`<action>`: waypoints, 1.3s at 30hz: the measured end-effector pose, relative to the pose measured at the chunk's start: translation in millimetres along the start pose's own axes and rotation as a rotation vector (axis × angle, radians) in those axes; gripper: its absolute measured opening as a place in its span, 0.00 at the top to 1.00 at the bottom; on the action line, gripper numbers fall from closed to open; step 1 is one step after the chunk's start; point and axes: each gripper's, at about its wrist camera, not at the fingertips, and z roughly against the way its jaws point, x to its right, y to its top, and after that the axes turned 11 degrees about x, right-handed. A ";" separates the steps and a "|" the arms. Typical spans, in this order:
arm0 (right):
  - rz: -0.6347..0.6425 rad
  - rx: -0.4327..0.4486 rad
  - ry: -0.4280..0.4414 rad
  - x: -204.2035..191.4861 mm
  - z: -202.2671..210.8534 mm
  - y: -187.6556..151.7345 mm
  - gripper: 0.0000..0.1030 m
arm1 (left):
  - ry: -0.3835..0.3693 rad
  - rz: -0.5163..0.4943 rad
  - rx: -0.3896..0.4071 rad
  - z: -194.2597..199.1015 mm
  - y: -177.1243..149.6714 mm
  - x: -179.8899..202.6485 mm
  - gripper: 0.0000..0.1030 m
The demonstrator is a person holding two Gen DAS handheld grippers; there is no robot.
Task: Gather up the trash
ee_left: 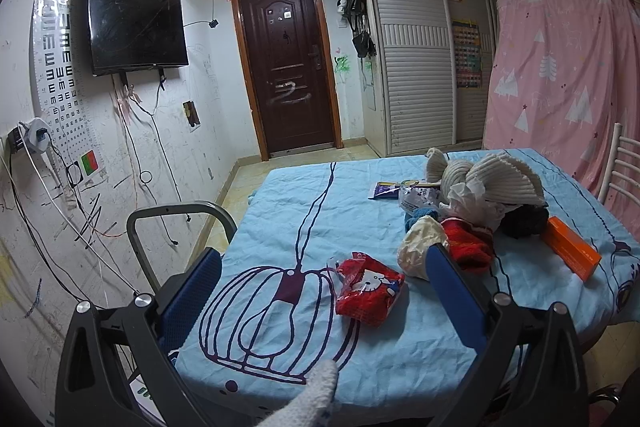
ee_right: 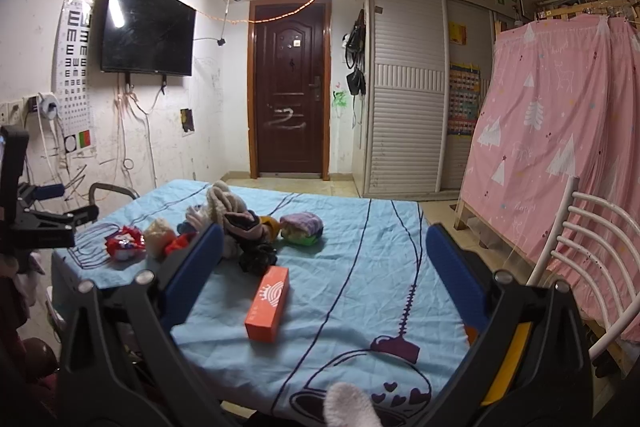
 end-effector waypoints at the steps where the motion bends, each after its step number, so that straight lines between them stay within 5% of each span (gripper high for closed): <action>1: 0.000 0.000 -0.001 0.2 0.5 -0.1 0.05 | 0.001 -0.001 0.001 0.2 -0.3 0.1 0.10; 31: 0.004 -0.005 0.003 -3.4 -0.3 -4.9 0.05 | -0.006 0.000 -0.001 1.2 0.1 -0.9 0.10; 39: -0.081 -0.106 0.103 -6.2 -23.9 -24.6 0.05 | -0.156 0.100 -0.046 -17.5 8.5 -14.5 0.10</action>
